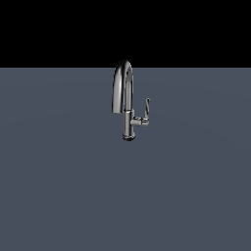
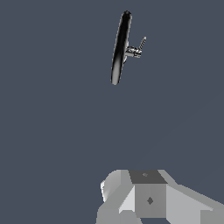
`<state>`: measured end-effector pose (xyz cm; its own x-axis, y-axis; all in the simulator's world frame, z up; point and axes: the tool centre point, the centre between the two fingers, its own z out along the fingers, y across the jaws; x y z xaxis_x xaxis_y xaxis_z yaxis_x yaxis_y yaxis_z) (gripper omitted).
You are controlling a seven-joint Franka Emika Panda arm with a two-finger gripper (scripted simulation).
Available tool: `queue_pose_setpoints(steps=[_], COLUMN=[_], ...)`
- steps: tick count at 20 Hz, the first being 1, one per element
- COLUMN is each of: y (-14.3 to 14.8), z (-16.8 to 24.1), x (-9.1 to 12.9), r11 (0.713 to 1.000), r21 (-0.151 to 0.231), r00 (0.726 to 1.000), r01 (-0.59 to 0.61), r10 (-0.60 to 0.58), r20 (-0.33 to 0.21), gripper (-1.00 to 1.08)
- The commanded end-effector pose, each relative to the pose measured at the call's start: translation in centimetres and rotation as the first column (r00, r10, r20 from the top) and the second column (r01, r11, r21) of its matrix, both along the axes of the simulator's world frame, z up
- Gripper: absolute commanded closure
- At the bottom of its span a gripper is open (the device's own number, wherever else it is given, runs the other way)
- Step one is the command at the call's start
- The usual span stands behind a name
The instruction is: Turn on the faucet by rotating a designated handle.
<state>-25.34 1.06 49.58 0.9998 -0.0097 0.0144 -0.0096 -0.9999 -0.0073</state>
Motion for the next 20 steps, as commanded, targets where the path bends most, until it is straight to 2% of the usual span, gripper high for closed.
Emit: queue_pose_setpoints(steps=[1, 10, 15, 20], y=[0.0, 0.0, 0.0, -0.1], z=[0.0, -0.1, -0.3, -0.6], x=[0.0, 1.2, 2.9, 5.4], r11=[1.000, 0.999, 0.995, 0.983], r21=[0.000, 0.028, 0.068, 0.124], r00=[1.000, 0.999, 0.996, 0.985], r01=[0.000, 0.029, 0.073, 0.139], r10=[0.000, -0.029, -0.069, -0.125], r20=[0.000, -0.024, -0.060, -0.116], gripper=[1.08, 1.08, 1.08, 1.08])
